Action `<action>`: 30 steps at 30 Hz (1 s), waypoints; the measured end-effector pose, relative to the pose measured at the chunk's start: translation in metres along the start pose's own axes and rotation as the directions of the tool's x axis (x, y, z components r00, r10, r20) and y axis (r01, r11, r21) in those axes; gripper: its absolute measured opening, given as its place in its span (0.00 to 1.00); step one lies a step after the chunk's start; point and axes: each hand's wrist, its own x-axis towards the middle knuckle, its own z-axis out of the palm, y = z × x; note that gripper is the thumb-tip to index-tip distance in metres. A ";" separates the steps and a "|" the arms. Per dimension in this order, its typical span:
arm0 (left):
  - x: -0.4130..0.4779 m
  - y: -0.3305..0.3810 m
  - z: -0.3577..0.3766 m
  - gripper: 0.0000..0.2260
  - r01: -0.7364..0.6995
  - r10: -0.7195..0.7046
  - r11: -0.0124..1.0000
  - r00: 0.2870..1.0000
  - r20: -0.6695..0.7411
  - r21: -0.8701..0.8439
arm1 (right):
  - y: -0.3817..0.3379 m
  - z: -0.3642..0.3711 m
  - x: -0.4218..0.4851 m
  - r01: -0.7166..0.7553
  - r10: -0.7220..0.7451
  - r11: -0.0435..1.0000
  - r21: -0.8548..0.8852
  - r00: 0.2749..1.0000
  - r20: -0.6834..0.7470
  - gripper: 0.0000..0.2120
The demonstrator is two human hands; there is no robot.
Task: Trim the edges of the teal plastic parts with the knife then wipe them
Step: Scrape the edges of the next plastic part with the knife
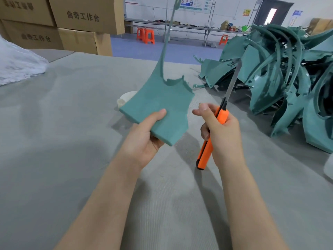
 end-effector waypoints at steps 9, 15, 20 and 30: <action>0.001 -0.009 -0.003 0.17 -0.044 0.021 0.972 0.995 0.101 0.231 | 0.004 -0.007 0.007 0.042 -0.054 0.978 -0.203 0.997 -0.053 0.11; 0.005 -0.002 -0.012 0.22 0.061 -0.073 0.980 0.996 0.059 0.187 | 0.010 -0.011 0.009 0.136 -0.150 0.909 -0.394 0.989 -0.005 0.14; 0.007 0.000 -0.015 0.20 0.096 -0.105 0.982 0.993 0.048 0.164 | 0.015 -0.009 0.009 0.174 -0.222 0.846 -0.504 0.974 -0.037 0.19; 0.009 0.003 -0.017 0.11 -0.089 0.103 0.980 0.992 -0.074 0.176 | 0.016 -0.020 0.022 0.012 -0.153 0.893 -0.449 0.948 -0.279 0.10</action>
